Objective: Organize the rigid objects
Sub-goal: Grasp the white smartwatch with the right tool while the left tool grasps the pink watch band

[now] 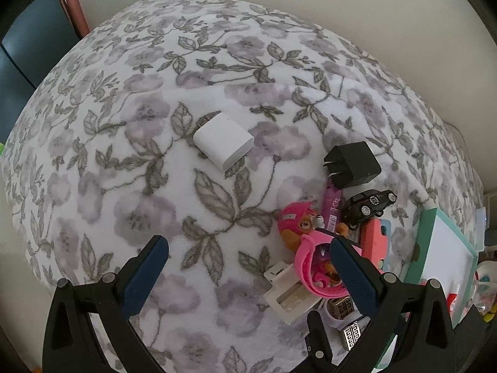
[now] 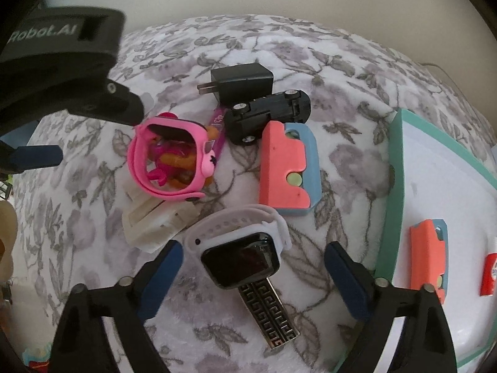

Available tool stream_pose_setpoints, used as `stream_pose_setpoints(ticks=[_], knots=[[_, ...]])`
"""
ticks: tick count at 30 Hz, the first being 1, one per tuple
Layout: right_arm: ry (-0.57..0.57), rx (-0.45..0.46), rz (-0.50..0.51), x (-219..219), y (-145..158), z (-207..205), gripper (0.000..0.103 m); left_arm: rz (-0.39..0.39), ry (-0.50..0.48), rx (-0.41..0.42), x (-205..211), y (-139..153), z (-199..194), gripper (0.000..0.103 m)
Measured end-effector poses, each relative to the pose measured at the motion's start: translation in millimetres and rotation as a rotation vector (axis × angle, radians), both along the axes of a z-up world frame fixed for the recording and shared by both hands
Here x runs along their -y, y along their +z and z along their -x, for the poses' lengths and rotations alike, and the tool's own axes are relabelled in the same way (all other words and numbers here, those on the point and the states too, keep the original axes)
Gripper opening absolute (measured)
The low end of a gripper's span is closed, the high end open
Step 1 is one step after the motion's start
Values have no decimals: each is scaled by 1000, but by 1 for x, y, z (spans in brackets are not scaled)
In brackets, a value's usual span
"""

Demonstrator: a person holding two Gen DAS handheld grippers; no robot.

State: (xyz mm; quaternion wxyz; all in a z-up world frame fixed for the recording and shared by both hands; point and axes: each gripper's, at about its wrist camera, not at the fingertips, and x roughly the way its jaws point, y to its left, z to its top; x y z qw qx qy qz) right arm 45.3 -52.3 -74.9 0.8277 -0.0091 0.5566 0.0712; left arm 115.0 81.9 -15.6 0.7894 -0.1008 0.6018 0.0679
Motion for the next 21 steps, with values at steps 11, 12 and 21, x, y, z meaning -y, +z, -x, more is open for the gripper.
stream_pose_setpoints(ticks=[11,12,21], knots=[[39,-5,-41,-8,1,-1,69,44,-14,-8,4,-2,-2,103],[41,-4,-45,-8,1,-1,68,47,-17,-7,5,-2,-2,103],[25,-7,-74,0,2,0,67,98,-52,-15,16,-8,-5,103]])
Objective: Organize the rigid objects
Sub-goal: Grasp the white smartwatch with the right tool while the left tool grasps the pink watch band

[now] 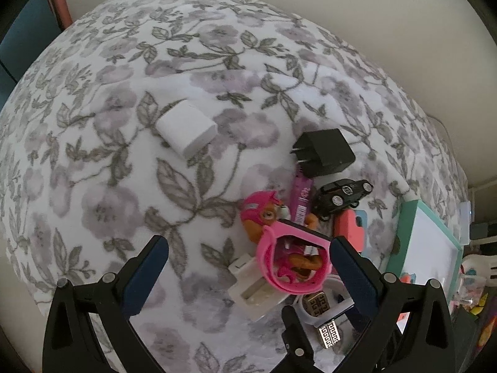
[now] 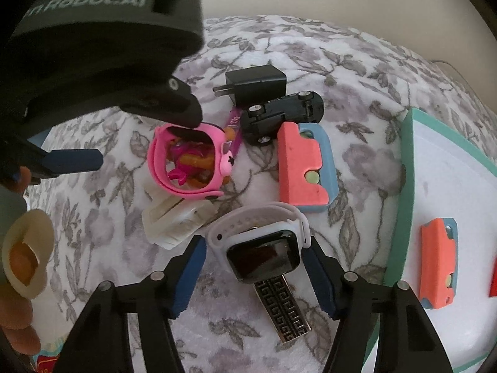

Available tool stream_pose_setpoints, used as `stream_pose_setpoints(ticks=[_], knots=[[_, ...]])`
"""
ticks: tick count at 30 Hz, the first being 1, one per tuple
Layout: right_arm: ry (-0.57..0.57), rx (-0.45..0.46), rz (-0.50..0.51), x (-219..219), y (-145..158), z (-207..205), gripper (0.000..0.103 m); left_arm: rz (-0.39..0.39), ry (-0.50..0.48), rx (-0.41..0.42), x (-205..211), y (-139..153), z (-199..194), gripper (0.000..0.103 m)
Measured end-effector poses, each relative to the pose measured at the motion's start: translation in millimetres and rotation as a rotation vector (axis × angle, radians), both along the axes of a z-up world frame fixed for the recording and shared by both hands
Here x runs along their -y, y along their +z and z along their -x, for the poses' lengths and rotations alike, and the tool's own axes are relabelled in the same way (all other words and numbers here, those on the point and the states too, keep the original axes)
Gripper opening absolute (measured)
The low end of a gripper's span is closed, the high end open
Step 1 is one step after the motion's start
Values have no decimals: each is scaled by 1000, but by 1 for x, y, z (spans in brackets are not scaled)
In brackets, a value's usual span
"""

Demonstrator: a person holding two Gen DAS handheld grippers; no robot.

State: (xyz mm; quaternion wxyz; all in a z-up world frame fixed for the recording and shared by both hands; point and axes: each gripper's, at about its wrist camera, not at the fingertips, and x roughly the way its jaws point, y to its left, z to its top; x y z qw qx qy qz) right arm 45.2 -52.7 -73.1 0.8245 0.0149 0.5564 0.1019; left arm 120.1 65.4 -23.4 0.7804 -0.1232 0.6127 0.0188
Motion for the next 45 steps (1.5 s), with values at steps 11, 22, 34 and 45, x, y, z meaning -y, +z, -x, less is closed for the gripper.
stream_pose_setpoints(ticks=[11,22,34,45], knots=[[-18,-12,-3,21,6,7,67,30,-40,12,18,-3,-3,103],[-61,-21,-29,44,12,11,67,-19,-59,-2,26,-11,-4,102],[-82,-17,-45,51,17,12,67,-25,-73,8,34,-10,-3,62],[-101,-12,-74,62,21,13,62,-23,-72,22,32,0,1,62]])
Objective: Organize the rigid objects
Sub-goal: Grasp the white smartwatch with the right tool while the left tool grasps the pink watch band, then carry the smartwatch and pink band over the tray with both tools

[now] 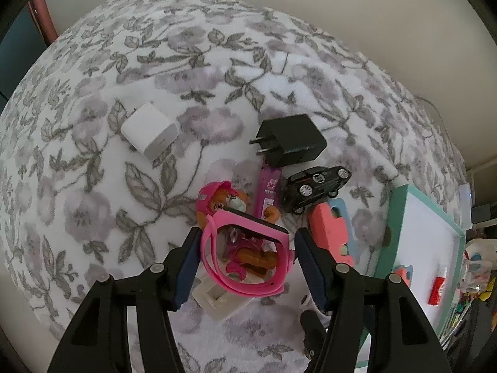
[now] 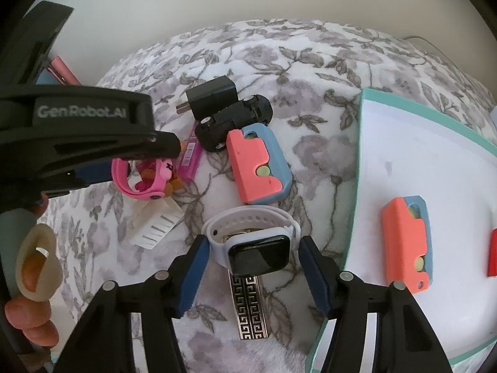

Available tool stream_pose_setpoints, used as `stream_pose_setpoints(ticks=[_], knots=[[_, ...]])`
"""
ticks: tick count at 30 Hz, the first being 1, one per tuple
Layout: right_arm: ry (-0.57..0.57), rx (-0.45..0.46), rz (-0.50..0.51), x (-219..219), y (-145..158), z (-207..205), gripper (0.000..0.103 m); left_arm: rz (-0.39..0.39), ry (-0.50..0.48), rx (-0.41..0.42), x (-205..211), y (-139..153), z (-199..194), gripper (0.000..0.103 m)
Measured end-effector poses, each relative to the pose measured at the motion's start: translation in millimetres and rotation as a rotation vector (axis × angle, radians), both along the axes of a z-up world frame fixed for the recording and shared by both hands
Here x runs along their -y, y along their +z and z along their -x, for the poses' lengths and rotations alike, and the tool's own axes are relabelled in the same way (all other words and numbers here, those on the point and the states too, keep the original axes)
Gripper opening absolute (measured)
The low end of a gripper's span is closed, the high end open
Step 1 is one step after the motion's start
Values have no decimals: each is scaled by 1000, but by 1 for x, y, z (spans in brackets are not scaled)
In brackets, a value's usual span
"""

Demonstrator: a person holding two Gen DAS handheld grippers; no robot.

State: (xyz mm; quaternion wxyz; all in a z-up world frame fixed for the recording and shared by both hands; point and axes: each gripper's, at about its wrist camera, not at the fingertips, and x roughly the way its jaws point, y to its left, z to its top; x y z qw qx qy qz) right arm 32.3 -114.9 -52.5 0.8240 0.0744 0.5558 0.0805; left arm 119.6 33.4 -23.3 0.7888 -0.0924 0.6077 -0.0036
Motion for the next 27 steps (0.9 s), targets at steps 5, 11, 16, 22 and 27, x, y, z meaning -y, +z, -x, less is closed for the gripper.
stream_pose_setpoints(ticks=[5,11,16,22,27], knots=[[3,-1,-2,2,2,1,62,0,-5,32,0,14,3,62],[-9,21,-10,4,12,3,61,3,-2,65,1,29,6,62],[-24,49,-30,11,25,6,61,16,7,96,-1,44,8,62],[-76,95,-68,25,44,10,60,37,6,141,1,63,10,62],[-140,126,-70,45,51,10,60,45,-10,175,9,77,15,62]])
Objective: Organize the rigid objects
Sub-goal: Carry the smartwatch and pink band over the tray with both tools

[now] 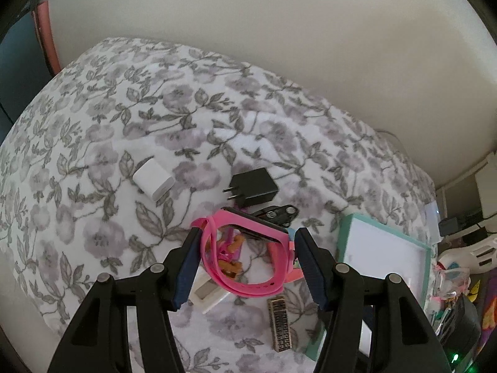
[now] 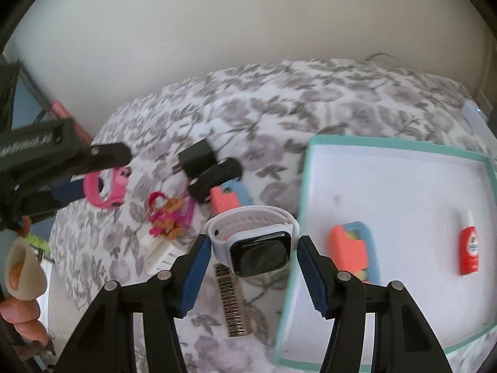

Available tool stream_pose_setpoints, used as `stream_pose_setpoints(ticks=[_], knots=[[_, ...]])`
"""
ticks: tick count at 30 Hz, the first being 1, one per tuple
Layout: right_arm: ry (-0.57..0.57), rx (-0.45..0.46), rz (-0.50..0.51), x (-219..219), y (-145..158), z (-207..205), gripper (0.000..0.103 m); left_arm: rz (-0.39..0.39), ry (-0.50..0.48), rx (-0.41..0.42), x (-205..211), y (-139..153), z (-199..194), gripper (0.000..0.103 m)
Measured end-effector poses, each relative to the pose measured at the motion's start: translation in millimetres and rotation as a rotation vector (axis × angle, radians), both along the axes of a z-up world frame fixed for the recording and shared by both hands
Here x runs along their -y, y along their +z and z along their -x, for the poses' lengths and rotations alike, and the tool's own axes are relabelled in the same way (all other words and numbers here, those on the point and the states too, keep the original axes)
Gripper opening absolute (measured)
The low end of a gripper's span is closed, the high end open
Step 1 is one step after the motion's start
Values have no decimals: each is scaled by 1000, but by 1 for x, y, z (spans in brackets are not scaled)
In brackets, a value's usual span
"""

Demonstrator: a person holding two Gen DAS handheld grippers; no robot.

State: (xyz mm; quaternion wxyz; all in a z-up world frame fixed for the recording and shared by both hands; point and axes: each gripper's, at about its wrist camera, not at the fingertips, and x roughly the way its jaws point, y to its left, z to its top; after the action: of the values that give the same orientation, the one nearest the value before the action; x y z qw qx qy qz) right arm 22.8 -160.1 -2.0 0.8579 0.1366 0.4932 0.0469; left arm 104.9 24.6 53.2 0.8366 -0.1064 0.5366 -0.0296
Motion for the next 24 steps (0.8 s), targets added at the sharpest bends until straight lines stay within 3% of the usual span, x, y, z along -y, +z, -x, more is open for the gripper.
stream_pose_setpoints(ticks=[14,19,24], knots=[[-286,-3,24,111,4,32,60,2,-161,-6,86,1,19,62],[-389,-18,2,152,2,47,60,-14,-238,5,124,-4,27,62],[-460,-27,60,179,3,59,61,-22,-332,-7,166,-21,36,62]])
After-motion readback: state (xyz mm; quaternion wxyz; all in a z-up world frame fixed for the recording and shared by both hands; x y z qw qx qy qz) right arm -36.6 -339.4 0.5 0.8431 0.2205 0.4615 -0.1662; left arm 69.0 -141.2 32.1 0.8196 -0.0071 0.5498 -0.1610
